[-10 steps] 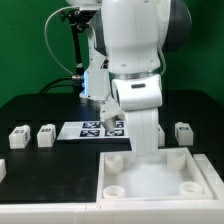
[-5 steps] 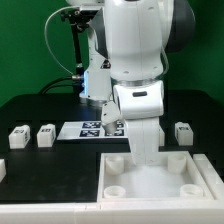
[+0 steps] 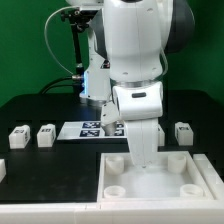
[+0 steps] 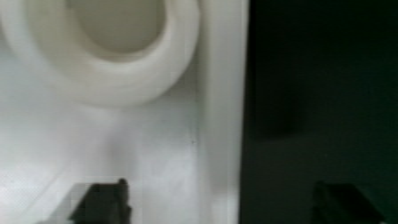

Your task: Assemble one leg

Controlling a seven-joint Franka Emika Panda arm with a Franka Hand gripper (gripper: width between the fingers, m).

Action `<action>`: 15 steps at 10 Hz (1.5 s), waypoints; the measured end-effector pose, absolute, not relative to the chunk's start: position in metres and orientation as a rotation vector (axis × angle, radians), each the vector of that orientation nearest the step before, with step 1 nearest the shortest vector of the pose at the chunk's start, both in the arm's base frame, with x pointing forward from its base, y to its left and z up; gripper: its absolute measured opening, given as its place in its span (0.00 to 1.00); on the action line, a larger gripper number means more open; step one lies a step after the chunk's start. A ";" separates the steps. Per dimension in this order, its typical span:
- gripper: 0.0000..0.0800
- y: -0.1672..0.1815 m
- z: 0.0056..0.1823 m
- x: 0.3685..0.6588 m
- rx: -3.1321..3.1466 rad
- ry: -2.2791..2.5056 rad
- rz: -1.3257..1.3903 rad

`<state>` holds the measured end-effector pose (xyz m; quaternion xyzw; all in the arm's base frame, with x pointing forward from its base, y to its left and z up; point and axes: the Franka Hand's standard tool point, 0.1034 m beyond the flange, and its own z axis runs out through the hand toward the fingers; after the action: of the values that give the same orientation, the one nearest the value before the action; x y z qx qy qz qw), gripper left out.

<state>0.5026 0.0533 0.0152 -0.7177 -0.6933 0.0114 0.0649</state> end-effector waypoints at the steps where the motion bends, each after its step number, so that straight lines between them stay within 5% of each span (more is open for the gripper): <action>1: 0.77 0.053 0.015 0.503 -2.166 -2.092 0.035; 8: 0.81 0.054 0.023 0.501 -2.244 -2.024 0.034; 10: 0.81 0.076 0.046 0.479 -2.422 -1.850 0.035; 15: 0.81 0.144 0.062 0.470 -2.869 -1.061 0.004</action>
Offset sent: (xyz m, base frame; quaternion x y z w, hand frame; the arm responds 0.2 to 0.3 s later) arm 0.0000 0.0000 0.0000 0.0000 0.0000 0.0000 1.0000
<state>0.4697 0.1445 0.0616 -0.9371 -0.3465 0.0012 0.0411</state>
